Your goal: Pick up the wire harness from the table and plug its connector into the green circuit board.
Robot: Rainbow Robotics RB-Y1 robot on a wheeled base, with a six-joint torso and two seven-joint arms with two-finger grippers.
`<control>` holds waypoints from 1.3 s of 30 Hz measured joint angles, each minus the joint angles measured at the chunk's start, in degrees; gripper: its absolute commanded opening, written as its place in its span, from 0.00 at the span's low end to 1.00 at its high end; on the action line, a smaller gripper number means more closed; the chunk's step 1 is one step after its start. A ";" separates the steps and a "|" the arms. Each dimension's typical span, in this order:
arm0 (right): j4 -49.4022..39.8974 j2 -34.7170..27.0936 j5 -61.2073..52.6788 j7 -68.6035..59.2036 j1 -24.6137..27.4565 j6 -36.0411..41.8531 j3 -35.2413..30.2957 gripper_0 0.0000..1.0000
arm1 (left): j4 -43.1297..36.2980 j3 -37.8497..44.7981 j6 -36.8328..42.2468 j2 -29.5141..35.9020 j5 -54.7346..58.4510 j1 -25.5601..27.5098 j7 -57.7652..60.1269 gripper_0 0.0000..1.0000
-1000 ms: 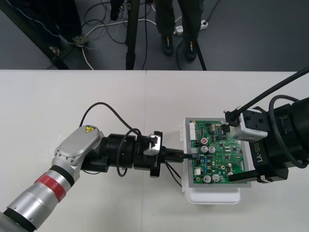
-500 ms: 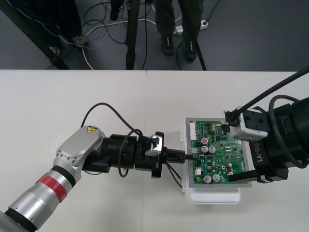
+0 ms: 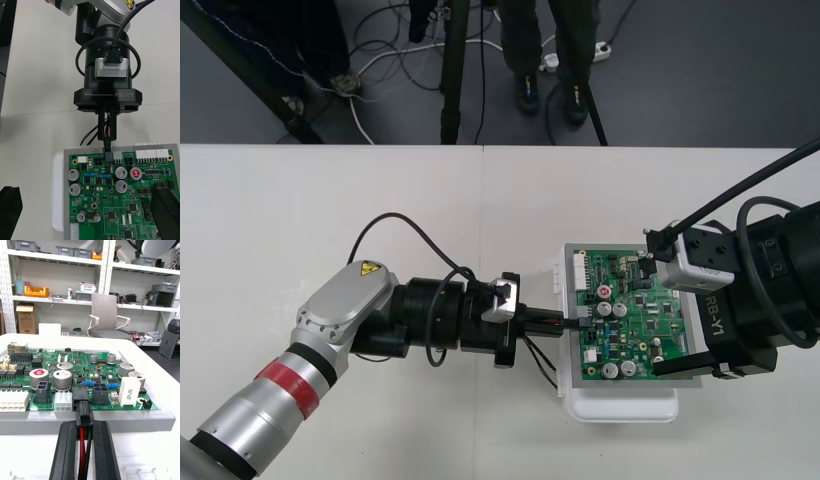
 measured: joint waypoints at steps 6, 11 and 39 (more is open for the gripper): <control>0.00 0.00 0.00 0.00 0.00 0.00 0.00 1.00 | 0.00 0.00 0.07 -0.03 0.00 -0.01 0.00 0.00; 0.00 0.00 0.00 0.00 0.00 0.00 0.00 1.00 | 0.00 0.00 0.10 -0.05 0.03 -0.02 -0.03 0.00; 0.00 0.00 0.00 0.00 0.00 0.00 0.00 1.00 | 0.03 -0.38 1.22 -1.16 0.51 -0.04 -5.06 0.00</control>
